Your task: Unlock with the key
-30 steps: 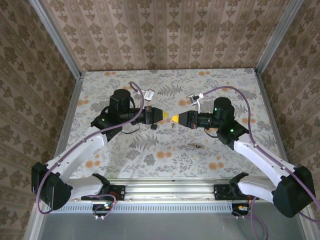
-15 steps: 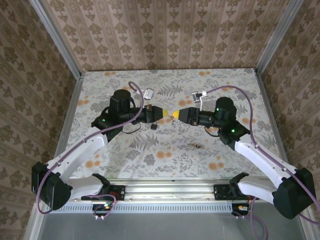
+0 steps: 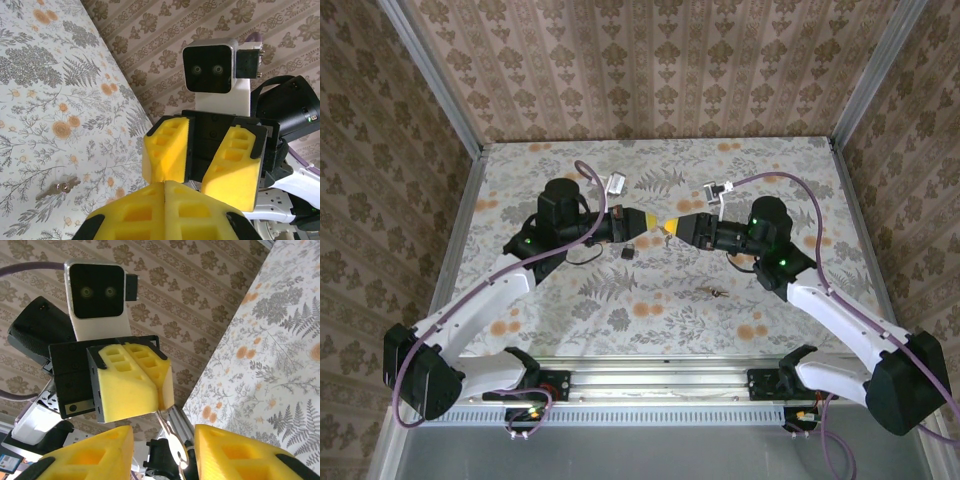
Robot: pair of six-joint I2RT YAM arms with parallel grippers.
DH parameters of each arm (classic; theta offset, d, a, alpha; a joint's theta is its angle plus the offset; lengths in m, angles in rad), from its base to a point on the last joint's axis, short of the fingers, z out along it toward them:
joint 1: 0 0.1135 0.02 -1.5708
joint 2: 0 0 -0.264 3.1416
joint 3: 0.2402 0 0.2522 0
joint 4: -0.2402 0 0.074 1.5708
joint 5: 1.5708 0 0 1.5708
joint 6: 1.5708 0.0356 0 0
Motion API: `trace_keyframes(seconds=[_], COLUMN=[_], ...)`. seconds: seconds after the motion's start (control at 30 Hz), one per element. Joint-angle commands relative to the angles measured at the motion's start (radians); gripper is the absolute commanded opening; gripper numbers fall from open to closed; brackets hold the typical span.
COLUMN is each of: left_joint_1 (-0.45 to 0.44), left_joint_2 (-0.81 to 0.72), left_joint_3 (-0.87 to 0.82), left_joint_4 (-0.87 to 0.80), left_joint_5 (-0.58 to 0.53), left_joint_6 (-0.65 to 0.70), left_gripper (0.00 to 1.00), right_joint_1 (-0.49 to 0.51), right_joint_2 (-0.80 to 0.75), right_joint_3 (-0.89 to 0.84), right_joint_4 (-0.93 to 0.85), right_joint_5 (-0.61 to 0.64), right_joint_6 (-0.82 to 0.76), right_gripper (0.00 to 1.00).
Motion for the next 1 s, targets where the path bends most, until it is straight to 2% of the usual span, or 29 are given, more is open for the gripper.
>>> trace_keyframes(seconds=[0.0, 0.1, 0.2, 0.27, 0.37, 0.53, 0.73, 0.97], left_joint_1=[-0.004, -0.004, -0.004, -0.004, -0.004, -0.004, -0.004, 0.008], left_joint_2=[0.003, 0.006, 0.005, 0.004, 0.003, 0.0, -0.009, -0.02], left_joint_3=[-0.013, -0.017, -0.02, -0.021, -0.021, -0.025, -0.033, -0.048], left_joint_4=[0.053, 0.056, 0.064, 0.071, 0.077, 0.09, 0.09, 0.098], left_joint_5=[0.0, 0.002, 0.002, 0.004, 0.003, 0.004, -0.004, -0.007], left_joint_6=[-0.023, -0.024, -0.03, -0.033, -0.037, -0.048, -0.049, -0.055], left_gripper=[0.0, 0.0, 0.0, 0.0, 0.0, 0.0, 0.0, 0.0], right_joint_1=[0.008, 0.009, 0.009, 0.011, 0.015, 0.02, 0.021, 0.021], right_joint_2=[0.002, 0.006, 0.008, 0.011, 0.017, 0.029, 0.027, 0.028], right_joint_3=[-0.003, -0.008, -0.015, -0.016, -0.016, -0.009, -0.01, -0.016], right_joint_4=[0.053, 0.045, 0.043, 0.044, 0.05, 0.037, 0.044, 0.041], right_joint_5=[-0.021, -0.019, -0.017, -0.016, -0.022, -0.025, -0.021, -0.02], right_joint_6=[0.003, -0.002, -0.002, -0.002, 0.0, -0.008, -0.008, -0.01], right_gripper=[0.35, 0.36, 0.43, 0.43, 0.38, 0.41, 0.29, 0.25])
